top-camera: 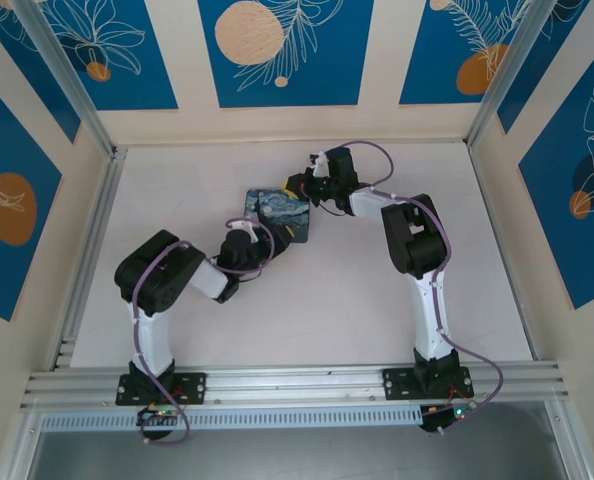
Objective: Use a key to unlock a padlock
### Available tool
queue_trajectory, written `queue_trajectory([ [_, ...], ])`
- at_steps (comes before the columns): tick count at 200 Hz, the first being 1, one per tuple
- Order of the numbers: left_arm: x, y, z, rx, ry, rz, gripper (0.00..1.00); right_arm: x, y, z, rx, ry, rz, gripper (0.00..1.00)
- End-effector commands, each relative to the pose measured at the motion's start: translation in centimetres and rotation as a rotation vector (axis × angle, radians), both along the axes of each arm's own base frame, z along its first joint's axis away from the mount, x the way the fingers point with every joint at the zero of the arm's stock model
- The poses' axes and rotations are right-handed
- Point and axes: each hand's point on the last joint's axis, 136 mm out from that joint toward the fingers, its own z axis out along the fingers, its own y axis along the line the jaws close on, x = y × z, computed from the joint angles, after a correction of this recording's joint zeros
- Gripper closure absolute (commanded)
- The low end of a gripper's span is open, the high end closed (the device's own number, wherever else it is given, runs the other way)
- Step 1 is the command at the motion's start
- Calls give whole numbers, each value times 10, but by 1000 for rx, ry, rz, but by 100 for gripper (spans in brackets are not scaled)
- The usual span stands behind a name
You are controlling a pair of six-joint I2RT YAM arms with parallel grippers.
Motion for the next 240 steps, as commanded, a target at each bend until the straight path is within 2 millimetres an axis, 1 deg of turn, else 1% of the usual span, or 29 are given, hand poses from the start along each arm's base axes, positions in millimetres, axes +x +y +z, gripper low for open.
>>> queue_trajectory([
  [1, -7, 11, -47, 172, 103, 33, 33, -32, 7, -50, -66, 169, 41, 100],
  [28, -9, 12, -59, 195, 114, 45, 40, -32, 8, -51, -65, 171, 43, 100],
  [44, -10, 12, -66, 205, 124, 50, 48, -33, 10, -50, -64, 170, 45, 100],
  [60, -11, 13, -71, 216, 134, 62, 50, -32, 10, -50, -65, 170, 45, 100],
  [71, -11, 16, -74, 230, 144, 78, 55, -32, 10, -50, -65, 171, 45, 100],
  [86, -13, 20, -80, 251, 158, 93, 57, -32, 10, -50, -64, 169, 45, 100],
  [96, -13, 21, -83, 262, 165, 98, 63, -32, 9, -51, -65, 171, 45, 100],
  [116, -16, 26, -90, 303, 182, 111, 65, -33, 10, -50, -63, 171, 47, 100],
  [125, -16, 26, -90, 315, 184, 110, 70, -33, 10, -51, -64, 171, 46, 100],
  [147, -17, 29, -93, 366, 198, 116, 72, -33, 11, -51, -63, 173, 47, 100],
  [158, -17, 31, -95, 385, 206, 120, 76, -33, 11, -51, -61, 171, 47, 100],
  [201, -18, 37, -102, 452, 229, 135, 81, -34, 12, -53, -60, 176, 48, 100],
  [211, -18, 37, -102, 457, 230, 133, 88, -33, 11, -53, -59, 176, 47, 100],
  [217, -18, 36, -102, 458, 231, 129, 95, -33, 12, -52, -57, 173, 49, 100],
  [225, -18, 35, -101, 456, 231, 122, 100, -33, 12, -51, -56, 172, 48, 100],
  [240, -19, 31, -97, 447, 235, 105, 100, -30, 11, -45, -46, 163, 43, 100],
])
